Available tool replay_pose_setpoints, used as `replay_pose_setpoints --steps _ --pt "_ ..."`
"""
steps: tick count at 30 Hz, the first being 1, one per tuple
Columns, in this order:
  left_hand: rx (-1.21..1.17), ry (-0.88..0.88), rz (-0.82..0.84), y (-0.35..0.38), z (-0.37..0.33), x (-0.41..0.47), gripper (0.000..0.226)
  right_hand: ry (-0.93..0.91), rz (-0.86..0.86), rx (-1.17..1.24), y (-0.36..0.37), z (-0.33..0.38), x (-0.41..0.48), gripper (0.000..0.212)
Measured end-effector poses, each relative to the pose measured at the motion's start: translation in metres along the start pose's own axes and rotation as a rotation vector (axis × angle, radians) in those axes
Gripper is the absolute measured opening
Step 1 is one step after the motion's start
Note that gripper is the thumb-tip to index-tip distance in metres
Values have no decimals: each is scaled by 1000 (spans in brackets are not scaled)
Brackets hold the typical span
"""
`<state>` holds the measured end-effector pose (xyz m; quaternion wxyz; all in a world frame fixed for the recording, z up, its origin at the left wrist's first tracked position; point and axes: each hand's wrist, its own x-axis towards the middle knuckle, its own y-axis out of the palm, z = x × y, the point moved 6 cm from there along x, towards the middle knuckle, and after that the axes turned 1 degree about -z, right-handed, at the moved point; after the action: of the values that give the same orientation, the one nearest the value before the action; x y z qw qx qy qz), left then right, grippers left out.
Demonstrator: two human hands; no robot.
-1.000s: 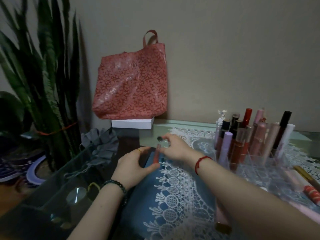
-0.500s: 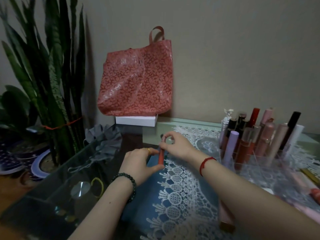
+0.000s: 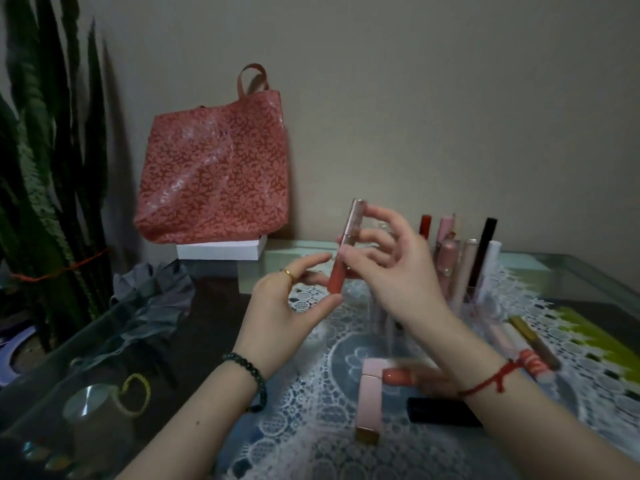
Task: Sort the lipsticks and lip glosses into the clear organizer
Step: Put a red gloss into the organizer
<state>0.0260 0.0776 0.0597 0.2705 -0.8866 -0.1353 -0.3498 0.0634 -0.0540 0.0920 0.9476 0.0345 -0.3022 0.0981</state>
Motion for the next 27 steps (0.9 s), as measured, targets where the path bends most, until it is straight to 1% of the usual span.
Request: replay_pose_setpoints --steps 3,7,11,15,19,23,27 --pt "-54 -25 19 21 -11 9 47 -73 -72 24 -34 17 -3 42" --pt "-112 -137 -25 43 -4 16 45 -115 -155 -73 -74 22 -10 46" --pt "-146 -273 -40 62 19 6 44 -44 -227 -146 -96 -1 -25 49" --pt "-138 -372 51 77 36 -7 48 23 -251 -211 -101 -25 -30 52" --pt "-126 -385 95 82 38 -12 40 95 -244 -264 -104 -41 -29 46" --pt "-65 -395 187 89 40 -17 41 151 -222 -312 -106 -54 -32 46" --pt "-54 -400 198 91 42 -17 39 167 -205 -350 -104 -60 -34 45"
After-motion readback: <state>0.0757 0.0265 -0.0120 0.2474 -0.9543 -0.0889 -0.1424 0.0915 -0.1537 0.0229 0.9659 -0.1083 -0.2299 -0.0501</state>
